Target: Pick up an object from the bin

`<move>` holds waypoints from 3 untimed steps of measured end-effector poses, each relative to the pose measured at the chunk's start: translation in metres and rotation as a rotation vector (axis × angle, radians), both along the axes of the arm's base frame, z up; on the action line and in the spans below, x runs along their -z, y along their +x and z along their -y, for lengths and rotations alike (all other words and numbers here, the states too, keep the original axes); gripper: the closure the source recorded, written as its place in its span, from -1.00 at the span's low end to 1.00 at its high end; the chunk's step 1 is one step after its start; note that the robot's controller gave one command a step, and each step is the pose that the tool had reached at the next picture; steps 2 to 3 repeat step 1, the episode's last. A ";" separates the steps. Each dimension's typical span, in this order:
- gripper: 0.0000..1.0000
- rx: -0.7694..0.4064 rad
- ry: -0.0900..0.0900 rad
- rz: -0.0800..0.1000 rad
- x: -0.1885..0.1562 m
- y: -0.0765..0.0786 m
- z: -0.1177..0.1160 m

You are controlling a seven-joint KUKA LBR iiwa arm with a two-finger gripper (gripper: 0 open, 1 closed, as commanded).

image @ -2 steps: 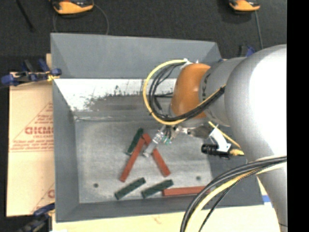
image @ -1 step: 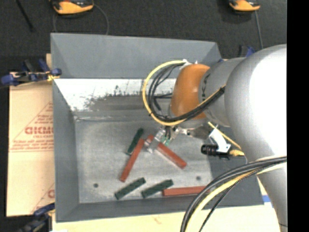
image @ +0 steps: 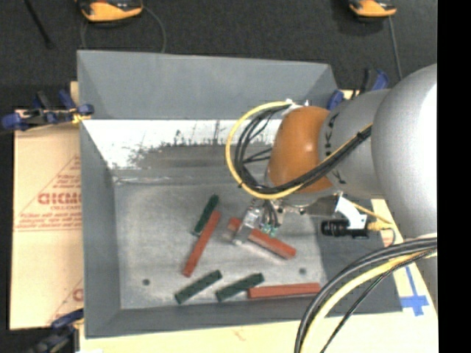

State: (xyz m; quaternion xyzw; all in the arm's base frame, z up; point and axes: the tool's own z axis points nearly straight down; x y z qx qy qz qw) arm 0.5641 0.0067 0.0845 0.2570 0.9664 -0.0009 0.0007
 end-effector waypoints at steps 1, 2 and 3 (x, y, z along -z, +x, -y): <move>1.00 -0.093 0.000 0.009 -0.130 -0.010 0.020; 1.00 -0.093 0.000 0.009 -0.130 -0.010 0.020; 1.00 -0.093 0.000 0.009 -0.130 -0.010 0.020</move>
Offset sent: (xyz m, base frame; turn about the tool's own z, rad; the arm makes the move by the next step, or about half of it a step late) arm -0.0123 -0.0179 0.1245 -0.0933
